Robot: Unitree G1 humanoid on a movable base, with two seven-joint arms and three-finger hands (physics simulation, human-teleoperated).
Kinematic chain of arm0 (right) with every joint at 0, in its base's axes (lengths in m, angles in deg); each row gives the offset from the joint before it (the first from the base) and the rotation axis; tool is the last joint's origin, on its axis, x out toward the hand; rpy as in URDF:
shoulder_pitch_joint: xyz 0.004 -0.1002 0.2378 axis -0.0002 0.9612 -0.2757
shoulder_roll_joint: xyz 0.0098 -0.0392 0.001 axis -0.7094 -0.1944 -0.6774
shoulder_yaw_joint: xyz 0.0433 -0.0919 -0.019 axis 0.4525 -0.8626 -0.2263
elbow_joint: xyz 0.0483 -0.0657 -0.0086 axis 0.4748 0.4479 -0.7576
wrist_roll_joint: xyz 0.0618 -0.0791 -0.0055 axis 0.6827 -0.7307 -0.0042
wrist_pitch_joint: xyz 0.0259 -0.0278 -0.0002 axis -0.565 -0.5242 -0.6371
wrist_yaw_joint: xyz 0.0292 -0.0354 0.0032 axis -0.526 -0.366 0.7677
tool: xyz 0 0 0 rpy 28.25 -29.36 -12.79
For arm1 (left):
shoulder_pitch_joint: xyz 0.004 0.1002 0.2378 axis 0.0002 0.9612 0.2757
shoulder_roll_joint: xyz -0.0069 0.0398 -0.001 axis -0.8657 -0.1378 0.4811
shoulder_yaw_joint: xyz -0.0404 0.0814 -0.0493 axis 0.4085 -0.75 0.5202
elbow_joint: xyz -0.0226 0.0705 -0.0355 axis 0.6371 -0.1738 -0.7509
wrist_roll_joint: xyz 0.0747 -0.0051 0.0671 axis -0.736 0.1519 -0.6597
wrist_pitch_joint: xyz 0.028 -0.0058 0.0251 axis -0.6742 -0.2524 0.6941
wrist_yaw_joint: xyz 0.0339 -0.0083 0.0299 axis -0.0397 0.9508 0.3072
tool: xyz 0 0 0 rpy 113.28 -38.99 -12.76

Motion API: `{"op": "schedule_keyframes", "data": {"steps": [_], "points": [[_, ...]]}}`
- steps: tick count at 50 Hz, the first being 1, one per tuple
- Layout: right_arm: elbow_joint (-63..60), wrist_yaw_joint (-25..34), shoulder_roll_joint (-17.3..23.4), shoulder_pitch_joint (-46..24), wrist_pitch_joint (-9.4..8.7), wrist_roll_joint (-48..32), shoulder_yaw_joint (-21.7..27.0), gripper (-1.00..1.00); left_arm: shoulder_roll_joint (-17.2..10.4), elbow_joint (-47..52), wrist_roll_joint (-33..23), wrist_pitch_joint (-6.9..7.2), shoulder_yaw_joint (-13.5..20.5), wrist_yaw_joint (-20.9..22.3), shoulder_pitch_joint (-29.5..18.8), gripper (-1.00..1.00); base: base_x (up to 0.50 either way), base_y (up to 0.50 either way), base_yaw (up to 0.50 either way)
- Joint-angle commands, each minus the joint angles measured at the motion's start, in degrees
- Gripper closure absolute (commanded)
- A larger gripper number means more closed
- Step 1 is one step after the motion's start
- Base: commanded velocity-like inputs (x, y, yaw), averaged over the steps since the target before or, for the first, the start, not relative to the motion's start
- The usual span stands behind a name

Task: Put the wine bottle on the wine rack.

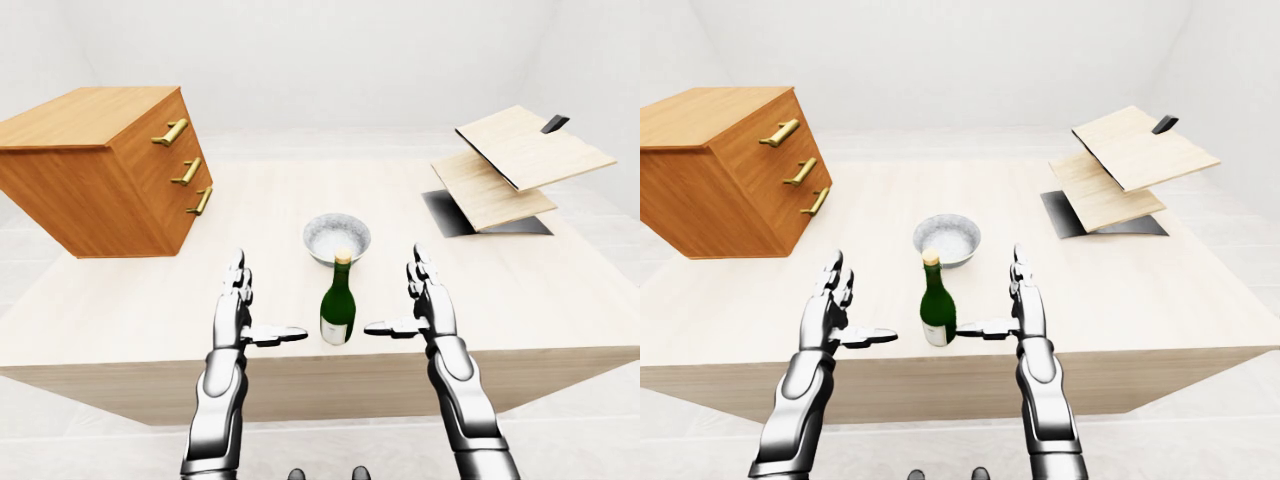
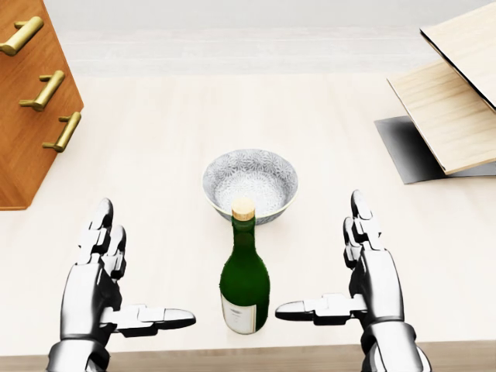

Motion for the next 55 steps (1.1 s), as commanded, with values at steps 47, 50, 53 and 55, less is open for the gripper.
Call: {"op": "schedule_keyframes", "data": {"steps": [47,50,53,55], "points": [[-25.90,3.38,0.64,4.78,-3.67,-0.06,1.21,-1.00,-3.18,35.29,-0.66,4.38,3.11,5.22,5.19,-1.00,0.00,0.00,0.00],[-25.41,3.51,0.56,4.95,-3.67,-0.41,0.84,-1.00,-3.07,37.49,-0.51,4.38,3.11,5.50,5.45,-1.00,0.00,0.00,0.00],[-25.26,3.99,0.44,4.99,-3.67,-0.07,0.61,-1.00,-2.80,39.00,-0.48,4.38,3.51,5.18,5.42,-1.00,-0.06,0.00,0.00],[-24.70,3.91,0.61,4.90,-3.67,-0.74,0.32,-1.00,-2.75,39.44,-0.39,4.38,3.68,5.17,5.47,-1.00,-0.27,0.00,0.00]]}}
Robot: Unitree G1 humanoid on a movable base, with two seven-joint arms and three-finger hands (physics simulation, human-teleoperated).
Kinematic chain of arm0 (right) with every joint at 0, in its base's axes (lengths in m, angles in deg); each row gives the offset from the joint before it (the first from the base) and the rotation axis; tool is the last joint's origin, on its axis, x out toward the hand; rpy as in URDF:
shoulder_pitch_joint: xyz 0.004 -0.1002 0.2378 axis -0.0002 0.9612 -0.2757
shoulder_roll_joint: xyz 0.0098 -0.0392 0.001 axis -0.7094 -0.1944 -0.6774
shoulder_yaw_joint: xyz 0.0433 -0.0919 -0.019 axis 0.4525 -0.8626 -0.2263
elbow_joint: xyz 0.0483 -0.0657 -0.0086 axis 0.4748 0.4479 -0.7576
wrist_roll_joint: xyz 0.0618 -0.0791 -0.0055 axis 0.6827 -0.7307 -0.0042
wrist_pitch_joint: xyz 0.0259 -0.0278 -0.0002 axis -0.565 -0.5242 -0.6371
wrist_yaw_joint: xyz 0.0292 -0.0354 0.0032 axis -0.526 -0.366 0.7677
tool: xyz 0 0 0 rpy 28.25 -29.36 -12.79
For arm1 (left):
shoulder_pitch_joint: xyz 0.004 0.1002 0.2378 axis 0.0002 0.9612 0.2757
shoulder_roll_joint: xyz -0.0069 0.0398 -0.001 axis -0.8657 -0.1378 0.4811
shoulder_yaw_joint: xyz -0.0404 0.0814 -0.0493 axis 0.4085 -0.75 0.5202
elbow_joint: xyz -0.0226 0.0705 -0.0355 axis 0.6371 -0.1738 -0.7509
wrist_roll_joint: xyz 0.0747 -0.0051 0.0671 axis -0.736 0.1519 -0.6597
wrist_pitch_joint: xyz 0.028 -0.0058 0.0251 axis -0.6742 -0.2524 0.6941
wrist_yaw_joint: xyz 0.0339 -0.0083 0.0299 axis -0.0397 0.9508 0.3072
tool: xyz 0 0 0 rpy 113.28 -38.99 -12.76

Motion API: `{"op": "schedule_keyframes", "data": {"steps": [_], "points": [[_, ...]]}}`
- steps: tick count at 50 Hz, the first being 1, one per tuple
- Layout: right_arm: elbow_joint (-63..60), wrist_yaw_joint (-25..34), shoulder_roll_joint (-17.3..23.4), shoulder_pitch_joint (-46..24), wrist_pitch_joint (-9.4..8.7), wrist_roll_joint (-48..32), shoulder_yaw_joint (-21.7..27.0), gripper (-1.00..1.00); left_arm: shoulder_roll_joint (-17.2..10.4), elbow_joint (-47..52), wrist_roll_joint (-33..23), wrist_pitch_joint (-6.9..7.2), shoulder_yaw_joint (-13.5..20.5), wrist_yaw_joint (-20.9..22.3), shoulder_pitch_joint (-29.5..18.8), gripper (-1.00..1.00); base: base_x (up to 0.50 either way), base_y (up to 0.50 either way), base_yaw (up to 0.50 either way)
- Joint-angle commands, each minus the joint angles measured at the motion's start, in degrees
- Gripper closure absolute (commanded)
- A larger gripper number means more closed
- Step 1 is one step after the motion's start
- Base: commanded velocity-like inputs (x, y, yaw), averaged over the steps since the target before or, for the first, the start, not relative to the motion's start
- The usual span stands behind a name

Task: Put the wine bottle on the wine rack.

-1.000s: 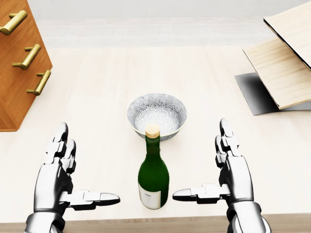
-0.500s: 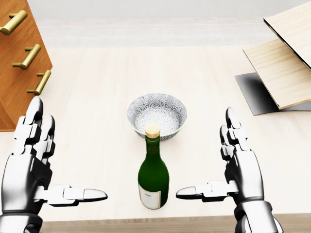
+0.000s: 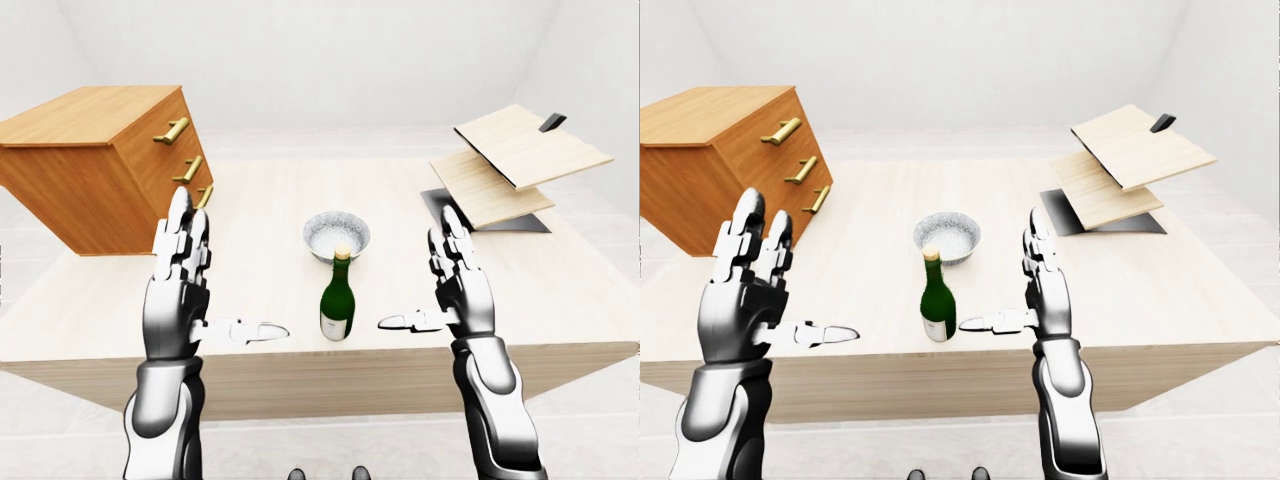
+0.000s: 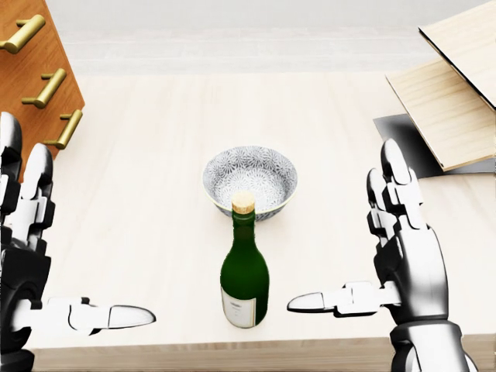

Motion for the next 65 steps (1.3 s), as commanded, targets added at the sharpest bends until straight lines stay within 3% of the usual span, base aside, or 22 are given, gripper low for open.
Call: {"op": "schedule_keyframes", "data": {"steps": [1,17,49,65], "points": [[-0.66,0.57,-0.10,0.39,0.00,-0.64,-0.63,-1.00,0.37,4.97,0.31,0.00,0.87,0.47,0.46,-1.00,-0.34,0.00,0.00],[1.56,1.62,-0.23,0.28,0.00,-0.41,-1.07,-1.00,0.81,4.78,0.39,0.00,0.74,-0.40,0.05,-1.00,-0.43,0.04,0.00],[6.48,3.06,-0.07,0.59,0.00,0.08,-1.45,-1.00,1.10,1.92,-0.53,0.00,-1.68,0.05,3.07,-1.00,-0.04,-0.44,0.00],[7.39,5.25,-0.17,1.21,0.00,0.64,-2.28,-1.00,0.99,3.08,-0.93,0.00,-2.39,0.20,2.82,-1.00,0.00,0.00,0.48]]}}
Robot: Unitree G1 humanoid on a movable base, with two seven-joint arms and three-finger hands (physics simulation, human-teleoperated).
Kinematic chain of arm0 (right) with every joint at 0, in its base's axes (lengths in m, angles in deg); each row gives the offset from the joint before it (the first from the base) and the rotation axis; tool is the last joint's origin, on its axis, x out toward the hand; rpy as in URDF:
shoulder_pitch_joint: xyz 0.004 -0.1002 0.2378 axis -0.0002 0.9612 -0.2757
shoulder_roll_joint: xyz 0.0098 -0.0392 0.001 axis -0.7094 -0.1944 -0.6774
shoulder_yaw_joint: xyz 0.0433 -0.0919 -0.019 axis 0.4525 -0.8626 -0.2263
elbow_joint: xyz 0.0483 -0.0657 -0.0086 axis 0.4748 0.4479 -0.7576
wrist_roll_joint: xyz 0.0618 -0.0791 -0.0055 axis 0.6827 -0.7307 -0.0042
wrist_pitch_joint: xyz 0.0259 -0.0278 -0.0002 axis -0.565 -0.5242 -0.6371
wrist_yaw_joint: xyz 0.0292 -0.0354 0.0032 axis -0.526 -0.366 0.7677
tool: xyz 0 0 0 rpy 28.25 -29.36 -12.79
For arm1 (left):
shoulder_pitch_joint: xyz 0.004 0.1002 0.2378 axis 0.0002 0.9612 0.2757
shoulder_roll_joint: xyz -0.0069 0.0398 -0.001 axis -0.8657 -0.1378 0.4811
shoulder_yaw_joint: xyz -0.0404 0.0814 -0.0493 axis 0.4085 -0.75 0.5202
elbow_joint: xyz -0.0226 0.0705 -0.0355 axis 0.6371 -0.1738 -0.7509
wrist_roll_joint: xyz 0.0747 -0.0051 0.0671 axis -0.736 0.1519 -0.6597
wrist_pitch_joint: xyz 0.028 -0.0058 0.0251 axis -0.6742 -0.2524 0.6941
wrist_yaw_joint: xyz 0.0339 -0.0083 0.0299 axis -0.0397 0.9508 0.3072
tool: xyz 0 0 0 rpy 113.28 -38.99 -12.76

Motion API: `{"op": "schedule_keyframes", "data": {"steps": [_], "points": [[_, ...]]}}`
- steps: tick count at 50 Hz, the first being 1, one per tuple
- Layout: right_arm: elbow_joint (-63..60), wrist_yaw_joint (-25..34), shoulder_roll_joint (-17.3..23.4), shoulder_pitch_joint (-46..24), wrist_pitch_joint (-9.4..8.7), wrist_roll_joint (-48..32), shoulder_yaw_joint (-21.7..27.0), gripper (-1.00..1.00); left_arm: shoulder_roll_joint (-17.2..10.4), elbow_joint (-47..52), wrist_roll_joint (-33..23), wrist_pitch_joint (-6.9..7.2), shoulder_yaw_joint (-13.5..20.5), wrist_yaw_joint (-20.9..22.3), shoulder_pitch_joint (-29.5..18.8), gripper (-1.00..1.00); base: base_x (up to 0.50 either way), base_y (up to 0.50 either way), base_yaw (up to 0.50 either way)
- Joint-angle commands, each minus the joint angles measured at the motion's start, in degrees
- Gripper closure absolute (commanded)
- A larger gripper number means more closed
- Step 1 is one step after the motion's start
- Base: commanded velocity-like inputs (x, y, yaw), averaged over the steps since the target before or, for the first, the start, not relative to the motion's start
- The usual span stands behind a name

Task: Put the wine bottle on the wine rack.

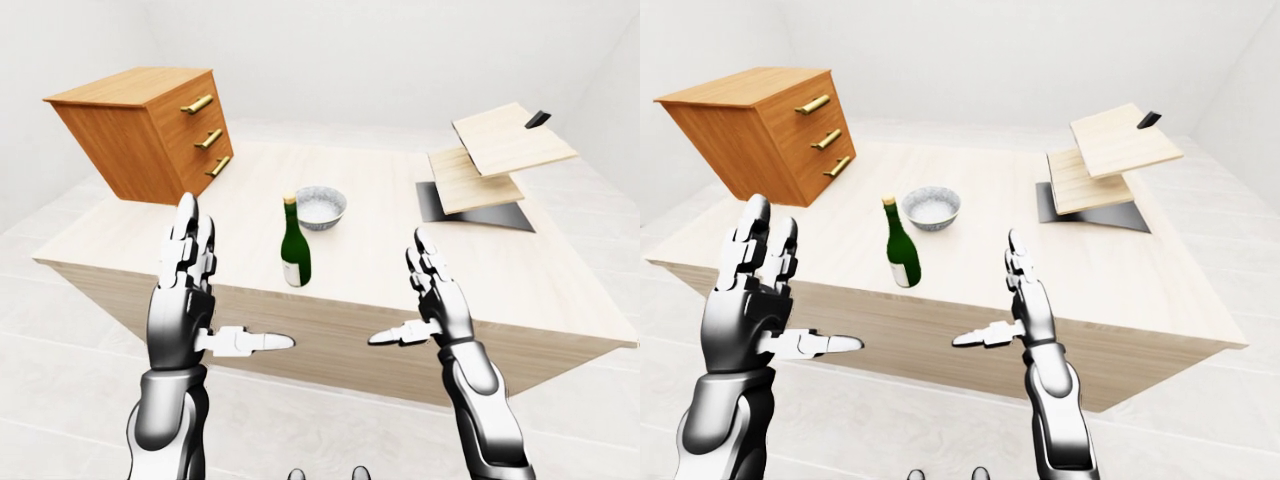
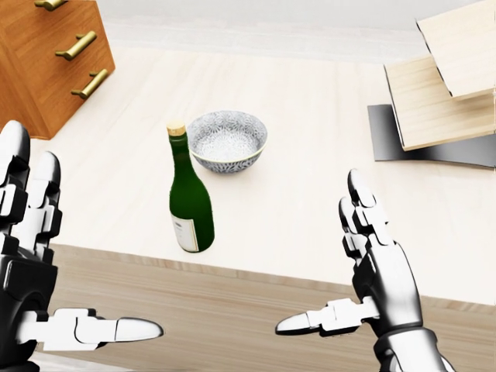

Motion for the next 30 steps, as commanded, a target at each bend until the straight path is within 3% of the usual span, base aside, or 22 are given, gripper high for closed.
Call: {"op": "schedule_keyframes", "data": {"steps": [1,30], "points": [[1.03,1.34,-0.13,0.10,0.00,0.59,-0.48,-1.00,-0.06,0.47,-0.18,0.00,-0.37,0.13,-0.07,-1.00,0.00,0.00,0.50],[-1.54,-0.19,-0.31,-1.37,0.00,0.53,1.03,-1.00,0.08,-1.14,0.86,0.00,0.59,0.80,0.72,-1.00,0.00,0.00,0.48]]}}
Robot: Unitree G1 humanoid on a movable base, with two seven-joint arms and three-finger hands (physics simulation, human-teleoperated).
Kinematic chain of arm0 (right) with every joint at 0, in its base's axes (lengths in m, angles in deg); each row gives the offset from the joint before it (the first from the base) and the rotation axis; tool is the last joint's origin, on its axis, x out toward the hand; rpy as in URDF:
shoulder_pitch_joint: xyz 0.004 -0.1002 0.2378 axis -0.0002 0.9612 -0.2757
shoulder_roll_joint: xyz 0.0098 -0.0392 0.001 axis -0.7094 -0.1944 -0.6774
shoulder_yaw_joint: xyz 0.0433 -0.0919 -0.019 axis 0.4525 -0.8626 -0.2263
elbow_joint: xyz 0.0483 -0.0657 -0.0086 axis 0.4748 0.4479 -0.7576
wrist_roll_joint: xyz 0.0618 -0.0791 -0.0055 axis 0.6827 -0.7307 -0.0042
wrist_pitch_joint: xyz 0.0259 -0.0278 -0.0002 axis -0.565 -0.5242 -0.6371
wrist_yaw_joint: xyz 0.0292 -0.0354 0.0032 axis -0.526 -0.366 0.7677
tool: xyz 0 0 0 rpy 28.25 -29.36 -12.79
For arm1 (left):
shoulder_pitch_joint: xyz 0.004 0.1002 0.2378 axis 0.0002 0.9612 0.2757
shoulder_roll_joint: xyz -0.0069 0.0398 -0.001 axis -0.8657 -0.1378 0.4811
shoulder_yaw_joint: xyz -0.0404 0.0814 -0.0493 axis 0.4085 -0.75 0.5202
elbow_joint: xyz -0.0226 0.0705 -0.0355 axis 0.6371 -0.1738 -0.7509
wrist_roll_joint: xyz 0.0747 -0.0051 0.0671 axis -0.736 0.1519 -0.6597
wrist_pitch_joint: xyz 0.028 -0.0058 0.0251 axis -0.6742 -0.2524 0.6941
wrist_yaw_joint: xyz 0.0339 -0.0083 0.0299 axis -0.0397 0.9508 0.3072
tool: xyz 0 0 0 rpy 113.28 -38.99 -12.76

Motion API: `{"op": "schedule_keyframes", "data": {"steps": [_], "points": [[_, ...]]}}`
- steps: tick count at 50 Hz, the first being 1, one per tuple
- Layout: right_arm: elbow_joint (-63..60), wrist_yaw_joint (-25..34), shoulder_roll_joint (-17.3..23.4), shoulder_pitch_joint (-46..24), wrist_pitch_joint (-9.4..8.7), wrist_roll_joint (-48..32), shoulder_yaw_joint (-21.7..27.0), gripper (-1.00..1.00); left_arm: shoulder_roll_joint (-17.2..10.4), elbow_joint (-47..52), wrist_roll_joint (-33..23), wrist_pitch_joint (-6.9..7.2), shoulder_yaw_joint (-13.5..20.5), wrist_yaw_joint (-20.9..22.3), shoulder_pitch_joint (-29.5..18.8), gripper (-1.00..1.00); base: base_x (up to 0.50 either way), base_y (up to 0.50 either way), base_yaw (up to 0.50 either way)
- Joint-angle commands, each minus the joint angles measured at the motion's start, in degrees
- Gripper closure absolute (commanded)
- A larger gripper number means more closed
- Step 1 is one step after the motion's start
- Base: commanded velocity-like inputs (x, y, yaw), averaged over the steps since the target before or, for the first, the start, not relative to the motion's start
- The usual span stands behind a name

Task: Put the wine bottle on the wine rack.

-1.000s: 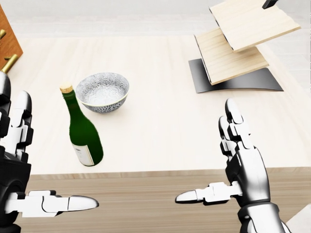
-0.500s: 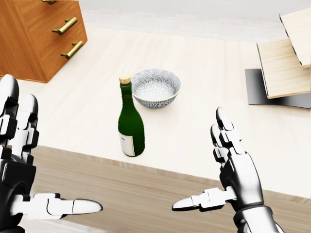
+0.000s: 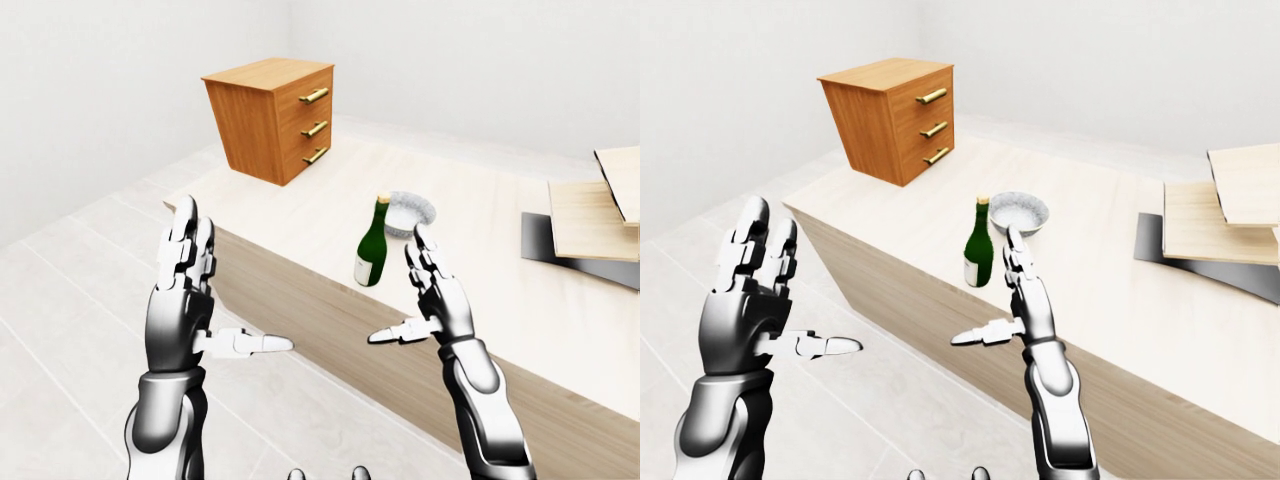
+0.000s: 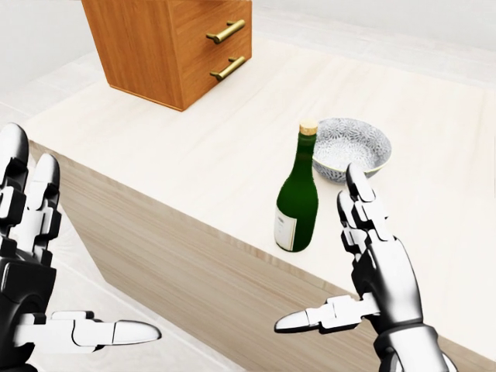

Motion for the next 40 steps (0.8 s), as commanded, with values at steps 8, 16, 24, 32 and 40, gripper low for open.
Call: {"op": "schedule_keyframes", "data": {"steps": [8,16,24,32,40], "points": [[-0.65,-1.50,-0.26,-1.28,0.00,1.35,1.26,-1.00,-0.08,-3.88,0.18,0.00,0.54,0.34,-0.28,-1.00,0.09,-0.12,0.00],[-0.33,-1.73,-0.22,-1.53,0.00,1.11,0.47,-1.00,-0.15,-4.83,-0.04,0.00,0.29,0.42,-0.08,-1.00,0.31,-0.40,0.00],[-0.79,-1.90,-0.07,-1.11,0.00,-0.33,-0.48,-1.00,-0.21,-4.94,-0.25,0.00,0.20,0.47,-0.07,-1.00,0.29,-0.41,0.00],[-1.50,-1.76,-0.27,-1.81,0.00,-1.17,-1.63,-1.00,-0.41,-3.33,-0.15,0.00,0.84,0.42,-0.56,-1.00,0.05,-0.08,0.00],[-0.66,-1.34,-0.24,-2.94,0.00,-0.88,-1.25,-1.00,-0.67,0.70,0.53,0.00,2.83,1.00,-0.81,-1.00,0.07,0.03,0.00]]}}
